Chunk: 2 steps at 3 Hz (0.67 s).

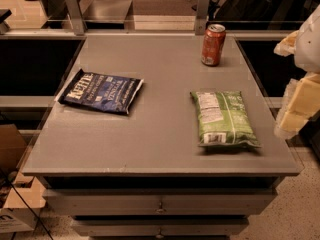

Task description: Knock coke can over

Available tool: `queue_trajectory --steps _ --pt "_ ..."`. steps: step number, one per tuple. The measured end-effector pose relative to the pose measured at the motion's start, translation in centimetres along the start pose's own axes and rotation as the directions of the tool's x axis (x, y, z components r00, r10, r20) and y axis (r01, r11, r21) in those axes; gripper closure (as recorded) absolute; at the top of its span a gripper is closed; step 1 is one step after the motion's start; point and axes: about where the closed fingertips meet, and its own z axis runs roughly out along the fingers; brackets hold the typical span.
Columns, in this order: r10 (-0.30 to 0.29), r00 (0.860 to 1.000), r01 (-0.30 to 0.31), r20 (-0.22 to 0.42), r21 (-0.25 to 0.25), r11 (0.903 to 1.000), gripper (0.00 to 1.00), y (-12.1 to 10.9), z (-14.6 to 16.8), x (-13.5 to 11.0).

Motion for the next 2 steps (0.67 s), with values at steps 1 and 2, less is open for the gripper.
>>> queue_trajectory --steps 1,2 --pt "0.0 1.0 0.0 0.0 0.0 1.0 0.0 0.0 0.0 0.0" --pt "0.014 0.997 -0.016 0.071 0.033 0.9993 0.0 -0.7 0.26 -0.32"
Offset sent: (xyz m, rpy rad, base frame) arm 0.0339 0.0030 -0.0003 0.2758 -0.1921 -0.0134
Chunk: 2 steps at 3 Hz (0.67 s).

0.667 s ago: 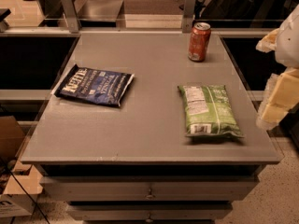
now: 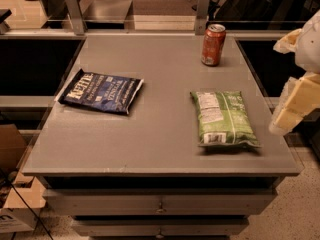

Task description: Knock coke can over

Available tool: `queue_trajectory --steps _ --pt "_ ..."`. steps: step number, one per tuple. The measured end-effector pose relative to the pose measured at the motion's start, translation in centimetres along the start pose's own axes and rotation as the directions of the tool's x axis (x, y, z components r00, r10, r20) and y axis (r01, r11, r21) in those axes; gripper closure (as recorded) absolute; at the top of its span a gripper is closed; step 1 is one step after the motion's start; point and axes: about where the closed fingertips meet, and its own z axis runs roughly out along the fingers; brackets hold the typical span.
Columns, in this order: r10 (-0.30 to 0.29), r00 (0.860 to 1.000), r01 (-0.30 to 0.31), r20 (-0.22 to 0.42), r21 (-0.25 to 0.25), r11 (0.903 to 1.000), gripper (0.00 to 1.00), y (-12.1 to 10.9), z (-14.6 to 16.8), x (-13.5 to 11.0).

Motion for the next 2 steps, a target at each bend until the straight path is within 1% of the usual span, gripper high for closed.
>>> queue_trajectory --steps 1,2 --pt "0.009 0.989 -0.021 0.15 0.083 0.9963 0.0 -2.2 0.4 -1.1" --pt "0.038 0.971 -0.078 0.235 0.163 0.9835 0.0 -5.7 0.1 -1.5"
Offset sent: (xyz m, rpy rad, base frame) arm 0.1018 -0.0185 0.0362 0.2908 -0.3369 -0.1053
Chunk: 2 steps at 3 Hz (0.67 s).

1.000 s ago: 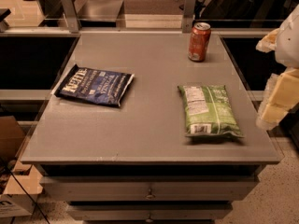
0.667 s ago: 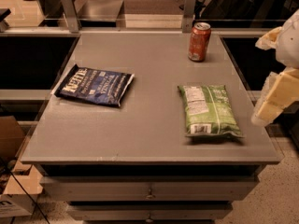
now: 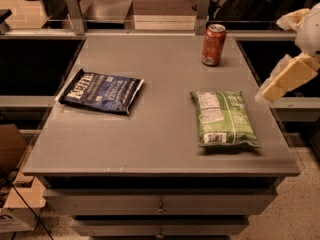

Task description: Knock coke can over

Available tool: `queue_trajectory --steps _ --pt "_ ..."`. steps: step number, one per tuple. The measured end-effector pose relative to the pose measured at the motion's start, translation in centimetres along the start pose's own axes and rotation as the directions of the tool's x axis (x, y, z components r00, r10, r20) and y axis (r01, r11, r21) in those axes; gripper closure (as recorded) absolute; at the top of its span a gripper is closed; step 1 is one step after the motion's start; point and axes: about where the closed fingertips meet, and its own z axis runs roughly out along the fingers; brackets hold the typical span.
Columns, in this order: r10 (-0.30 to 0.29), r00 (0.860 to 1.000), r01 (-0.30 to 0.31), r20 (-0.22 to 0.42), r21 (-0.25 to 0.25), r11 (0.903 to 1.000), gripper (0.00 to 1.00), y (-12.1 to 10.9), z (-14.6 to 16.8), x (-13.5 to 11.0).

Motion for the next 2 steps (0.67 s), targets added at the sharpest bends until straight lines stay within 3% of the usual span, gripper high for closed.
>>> queue_trajectory --steps 1,2 --pt "-0.001 1.0 0.0 0.009 0.018 0.9998 0.0 -0.5 0.0 -0.3" --pt "0.059 0.995 -0.061 0.075 0.026 0.9978 0.0 -1.4 1.5 -1.2"
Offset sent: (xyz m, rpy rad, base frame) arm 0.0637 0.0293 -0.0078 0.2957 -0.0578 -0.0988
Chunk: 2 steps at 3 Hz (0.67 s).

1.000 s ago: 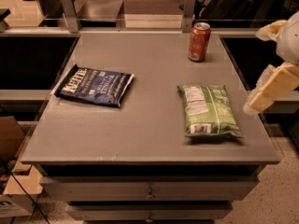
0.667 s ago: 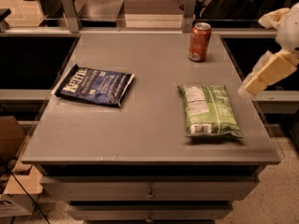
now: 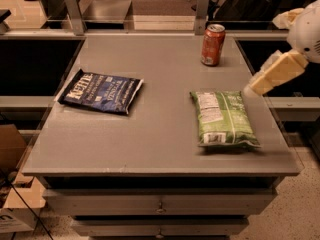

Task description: Knock coke can over

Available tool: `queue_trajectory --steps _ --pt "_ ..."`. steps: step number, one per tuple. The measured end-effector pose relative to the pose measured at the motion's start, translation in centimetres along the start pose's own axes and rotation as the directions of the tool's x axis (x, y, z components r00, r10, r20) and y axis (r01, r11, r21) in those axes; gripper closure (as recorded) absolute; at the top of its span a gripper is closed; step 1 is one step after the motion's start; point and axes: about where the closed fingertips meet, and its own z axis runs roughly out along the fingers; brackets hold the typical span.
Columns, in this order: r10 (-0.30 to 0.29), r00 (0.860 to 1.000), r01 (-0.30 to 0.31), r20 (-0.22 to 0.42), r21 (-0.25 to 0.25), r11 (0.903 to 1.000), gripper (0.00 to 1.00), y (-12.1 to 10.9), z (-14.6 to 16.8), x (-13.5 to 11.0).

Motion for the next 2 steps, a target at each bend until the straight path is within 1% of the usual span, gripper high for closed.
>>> queue_trajectory --steps 1,2 --pt "0.105 0.987 -0.108 0.119 0.015 0.9941 0.0 -2.8 3.5 -1.6" --pt "0.199 0.958 -0.205 0.209 0.011 0.9786 0.0 -5.9 7.4 -2.6"
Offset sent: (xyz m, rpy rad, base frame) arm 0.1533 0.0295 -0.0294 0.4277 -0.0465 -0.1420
